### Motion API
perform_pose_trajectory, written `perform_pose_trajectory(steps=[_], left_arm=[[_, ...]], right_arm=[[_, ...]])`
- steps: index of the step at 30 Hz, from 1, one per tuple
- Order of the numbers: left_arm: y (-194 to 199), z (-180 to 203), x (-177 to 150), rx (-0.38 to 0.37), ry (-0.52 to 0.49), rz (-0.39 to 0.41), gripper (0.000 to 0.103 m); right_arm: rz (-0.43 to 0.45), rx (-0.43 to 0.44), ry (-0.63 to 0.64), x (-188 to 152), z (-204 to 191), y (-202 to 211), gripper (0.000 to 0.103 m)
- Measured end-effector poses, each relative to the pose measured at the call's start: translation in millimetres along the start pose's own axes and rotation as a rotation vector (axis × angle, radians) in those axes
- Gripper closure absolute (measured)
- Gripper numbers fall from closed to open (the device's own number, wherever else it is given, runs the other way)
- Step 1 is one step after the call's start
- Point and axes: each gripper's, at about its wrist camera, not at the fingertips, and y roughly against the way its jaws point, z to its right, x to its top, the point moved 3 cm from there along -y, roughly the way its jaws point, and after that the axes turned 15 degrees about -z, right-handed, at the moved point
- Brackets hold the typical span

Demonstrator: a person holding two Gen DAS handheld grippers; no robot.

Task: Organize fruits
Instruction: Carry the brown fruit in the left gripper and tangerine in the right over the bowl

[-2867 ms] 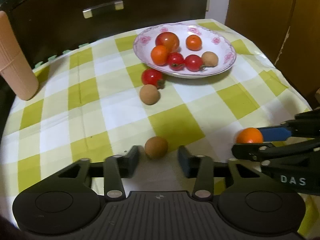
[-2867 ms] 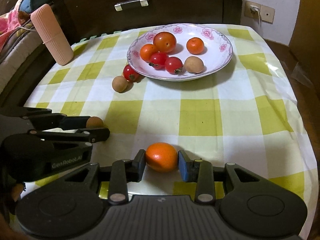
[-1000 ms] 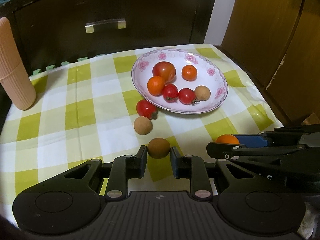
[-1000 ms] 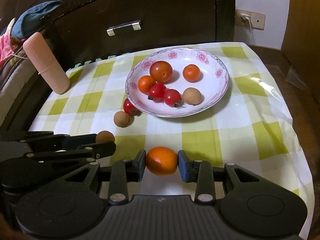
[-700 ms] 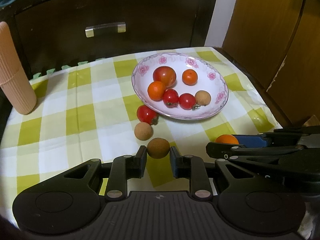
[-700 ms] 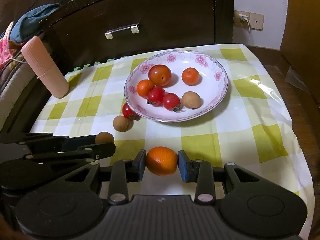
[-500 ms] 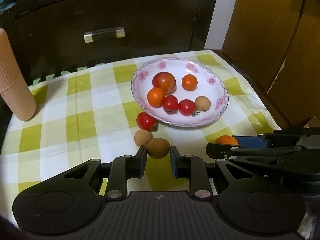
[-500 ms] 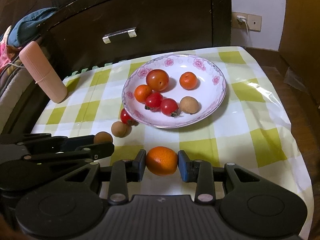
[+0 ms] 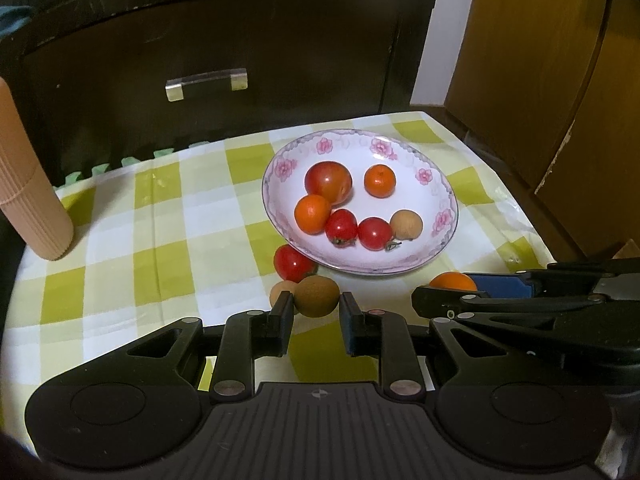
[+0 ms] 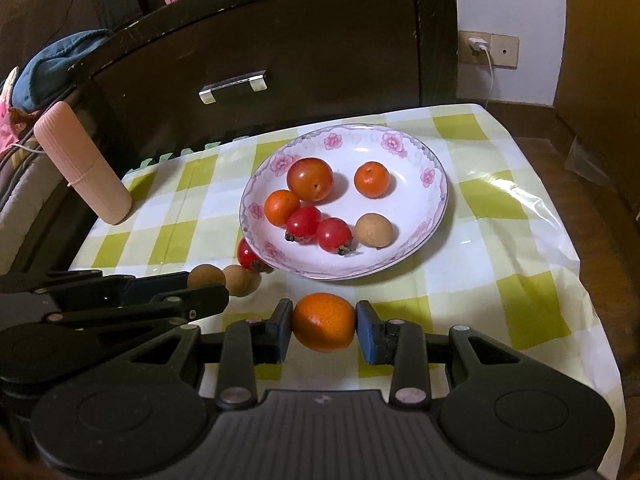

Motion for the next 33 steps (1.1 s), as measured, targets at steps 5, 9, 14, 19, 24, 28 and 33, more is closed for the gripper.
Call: perform_pose_trajectory(steps=[5, 9, 14, 19, 24, 28, 33], left_arm=[[0.8, 0.6, 6.1, 0.0, -0.002, 0.007, 0.073], [1.3, 1.6, 11.5, 0.001, -0.006, 0.016, 0.073], [0.4, 1.8, 19.6, 0.004, -0.006, 0.027, 0.073], [-1.5, 1.6, 28.1, 0.009, -0.005, 0.033, 0.073], [-4.0, 2.4, 35.8, 0.013, -0.01, 0.036, 0.073], [-5.7, 2.9, 39.0, 0.014, -0.01, 0.036, 0.073], [-6.8, 3.3, 41.2, 0.014, -0.009, 0.037, 0.073]], right_arm=[[0.009, 0.001, -0.006, 3.9, 1.0, 1.0, 0.07], [0.019, 0.002, -0.016, 8.5, 2.7, 2.0, 0.07], [0.029, 0.002, -0.023, 14.8, 5.6, 3.0, 0.07], [0.037, -0.004, -0.02, 22.6, 7.3, 2.4, 0.069], [0.04, -0.007, -0.024, 29.5, 10.8, 0.0, 0.069], [0.042, -0.011, -0.026, 33.2, 12.9, -1.0, 0.069], [0.043, -0.012, -0.026, 36.4, 14.2, -2.2, 0.069]])
